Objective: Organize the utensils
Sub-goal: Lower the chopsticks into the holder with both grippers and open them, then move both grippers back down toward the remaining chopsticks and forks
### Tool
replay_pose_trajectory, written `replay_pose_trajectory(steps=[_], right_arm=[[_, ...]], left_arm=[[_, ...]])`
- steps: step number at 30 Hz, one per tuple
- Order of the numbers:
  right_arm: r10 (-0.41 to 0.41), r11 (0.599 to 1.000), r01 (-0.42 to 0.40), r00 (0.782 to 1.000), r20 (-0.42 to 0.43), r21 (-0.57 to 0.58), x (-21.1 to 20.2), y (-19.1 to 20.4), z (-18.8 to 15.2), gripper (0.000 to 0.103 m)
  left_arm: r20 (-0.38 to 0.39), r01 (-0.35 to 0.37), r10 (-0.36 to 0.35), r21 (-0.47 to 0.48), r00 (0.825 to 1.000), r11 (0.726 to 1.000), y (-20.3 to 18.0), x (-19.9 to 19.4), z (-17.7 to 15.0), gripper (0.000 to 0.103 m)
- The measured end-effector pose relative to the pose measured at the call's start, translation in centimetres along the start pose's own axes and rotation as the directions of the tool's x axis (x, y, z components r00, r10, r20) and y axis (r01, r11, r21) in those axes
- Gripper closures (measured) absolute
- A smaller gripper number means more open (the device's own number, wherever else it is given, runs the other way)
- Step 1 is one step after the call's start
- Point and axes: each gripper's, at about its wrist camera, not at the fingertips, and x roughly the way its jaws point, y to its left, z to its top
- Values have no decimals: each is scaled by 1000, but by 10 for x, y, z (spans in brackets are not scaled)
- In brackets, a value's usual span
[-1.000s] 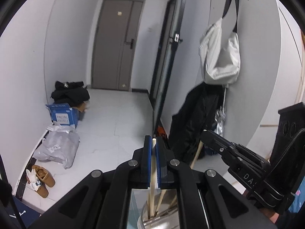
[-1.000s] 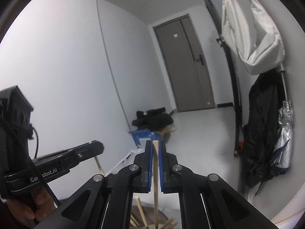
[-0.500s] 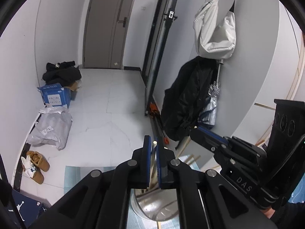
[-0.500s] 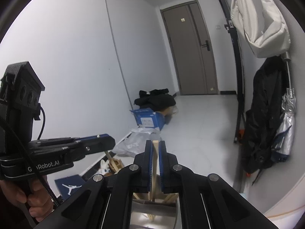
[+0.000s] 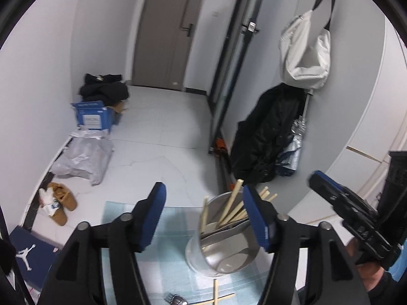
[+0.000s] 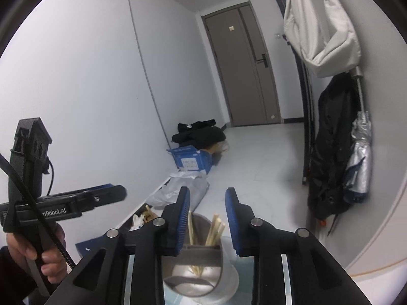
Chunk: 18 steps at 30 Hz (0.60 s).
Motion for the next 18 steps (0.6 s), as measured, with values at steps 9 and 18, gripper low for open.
replay_pose_trajectory(steps=[9,18], right_arm=[[35,999,-35,997,67,3,-47,23,-15,39],[44,999,-41,995,95,-37,-76,52,-46,20]], left_arm=[[96,-185,190,-56,977,981,-4,-40,-17,7],[172,-226,230,-41,958,973,-9,-63,-45,1]])
